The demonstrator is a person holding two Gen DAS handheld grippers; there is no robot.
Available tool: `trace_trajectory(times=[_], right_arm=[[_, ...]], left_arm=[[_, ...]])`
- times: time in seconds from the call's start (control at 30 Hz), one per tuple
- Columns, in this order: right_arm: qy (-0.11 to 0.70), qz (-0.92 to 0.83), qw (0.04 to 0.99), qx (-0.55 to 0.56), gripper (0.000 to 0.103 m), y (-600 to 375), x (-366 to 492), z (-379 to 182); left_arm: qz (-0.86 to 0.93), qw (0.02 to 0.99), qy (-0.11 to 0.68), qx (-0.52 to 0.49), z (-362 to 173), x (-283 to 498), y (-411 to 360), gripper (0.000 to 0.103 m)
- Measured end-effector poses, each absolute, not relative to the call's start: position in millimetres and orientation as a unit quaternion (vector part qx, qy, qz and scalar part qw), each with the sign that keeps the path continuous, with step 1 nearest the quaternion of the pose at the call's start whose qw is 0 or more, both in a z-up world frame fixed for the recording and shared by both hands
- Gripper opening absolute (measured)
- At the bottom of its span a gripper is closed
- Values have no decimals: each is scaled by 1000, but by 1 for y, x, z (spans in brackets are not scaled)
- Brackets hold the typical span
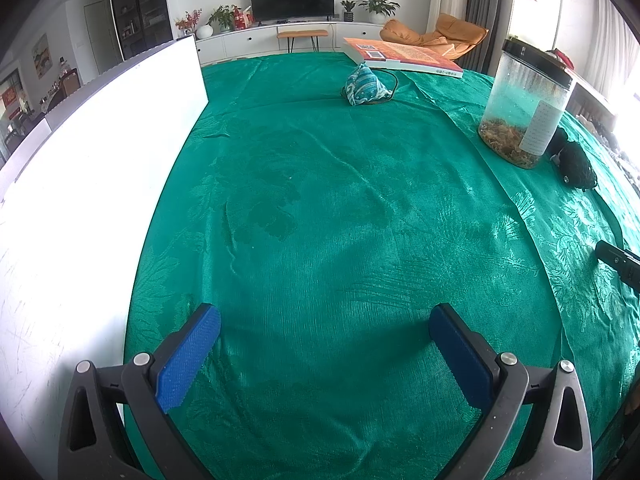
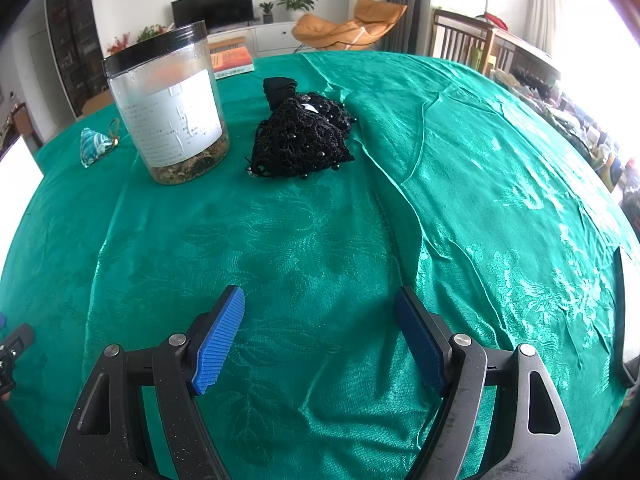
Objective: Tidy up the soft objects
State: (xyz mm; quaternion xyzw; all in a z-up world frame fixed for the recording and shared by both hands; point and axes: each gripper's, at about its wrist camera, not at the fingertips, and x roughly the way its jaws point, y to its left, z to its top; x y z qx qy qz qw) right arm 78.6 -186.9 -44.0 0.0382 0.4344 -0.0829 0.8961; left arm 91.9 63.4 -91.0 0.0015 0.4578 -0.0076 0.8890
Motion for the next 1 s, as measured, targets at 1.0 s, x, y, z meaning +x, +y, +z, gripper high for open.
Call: trace_trajectory(times=[1.0], right_arm=[[436,-77,896,38,84,-185,80,-45]], left_arm=[[-159,862,475,79,-89,275,25,103]])
